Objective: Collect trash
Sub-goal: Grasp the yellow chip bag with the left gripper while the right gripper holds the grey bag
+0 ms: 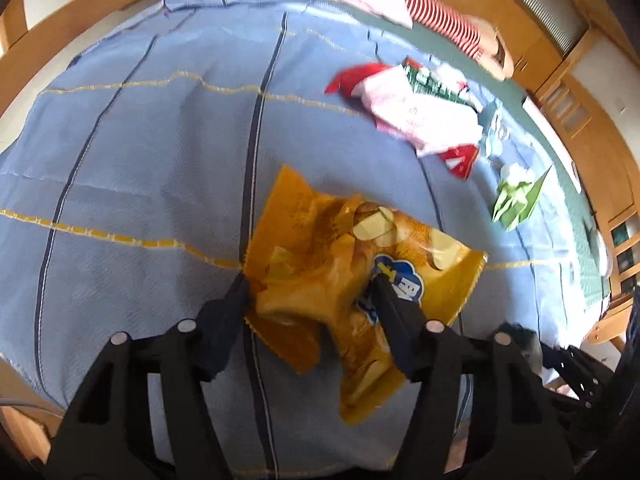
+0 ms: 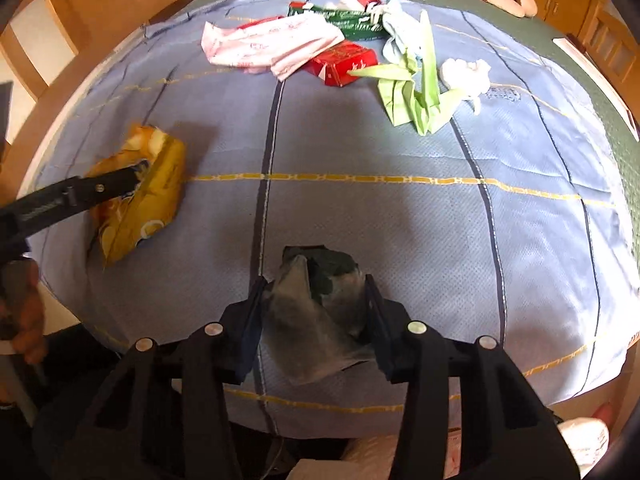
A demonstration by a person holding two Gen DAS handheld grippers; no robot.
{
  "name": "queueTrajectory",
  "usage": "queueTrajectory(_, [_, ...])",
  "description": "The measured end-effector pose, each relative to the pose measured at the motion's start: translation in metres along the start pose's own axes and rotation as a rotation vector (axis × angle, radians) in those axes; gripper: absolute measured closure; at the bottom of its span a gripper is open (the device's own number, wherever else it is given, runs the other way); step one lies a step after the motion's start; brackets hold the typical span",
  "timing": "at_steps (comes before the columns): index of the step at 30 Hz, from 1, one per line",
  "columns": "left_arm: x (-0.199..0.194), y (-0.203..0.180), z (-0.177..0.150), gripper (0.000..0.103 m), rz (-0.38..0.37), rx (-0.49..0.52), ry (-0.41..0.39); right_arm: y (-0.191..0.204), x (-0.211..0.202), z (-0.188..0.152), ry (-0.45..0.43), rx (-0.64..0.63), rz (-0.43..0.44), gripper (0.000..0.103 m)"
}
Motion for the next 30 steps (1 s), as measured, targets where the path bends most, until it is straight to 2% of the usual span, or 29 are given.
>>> queueTrajectory(4, [-0.004, -0.003, 0.000, 0.059, 0.002, 0.022, -0.015, -0.004, -0.018, 0.001, -0.080, 0.025, -0.019, 0.056])
queueTrajectory(7, [-0.013, -0.005, -0.002, 0.060, 0.006, 0.038, -0.046, -0.008, -0.037, 0.001, -0.154, 0.052, -0.019, 0.056])
queueTrajectory(13, [-0.070, -0.012, 0.002, 0.060, 0.073, 0.103, -0.254, -0.011, -0.080, 0.005, -0.312, 0.094, -0.004, 0.056])
queueTrajectory(21, [-0.140, -0.023, -0.007, 0.060, 0.161, 0.192, -0.501, -0.001, -0.111, 0.007, -0.432, 0.099, 0.020, 0.056])
queueTrajectory(26, [-0.150, -0.033, -0.013, 0.060, 0.188, 0.234, -0.525, 0.005, -0.110, 0.006, -0.427, 0.083, -0.015, 0.056])
queueTrajectory(30, [-0.151, -0.035, -0.015, 0.060, 0.171, 0.237, -0.513, 0.007, -0.105, 0.004, -0.405, 0.094, -0.022, 0.056])
Point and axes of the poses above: each gripper's, at about its wrist camera, not at the fingertips, and x roughly the way its jaws point, y to its left, z to its top, the point moved 9 cm from there along x, roughly the way its jaws point, and after that the axes turned 12 degrees about y, right-handed, at the moved point
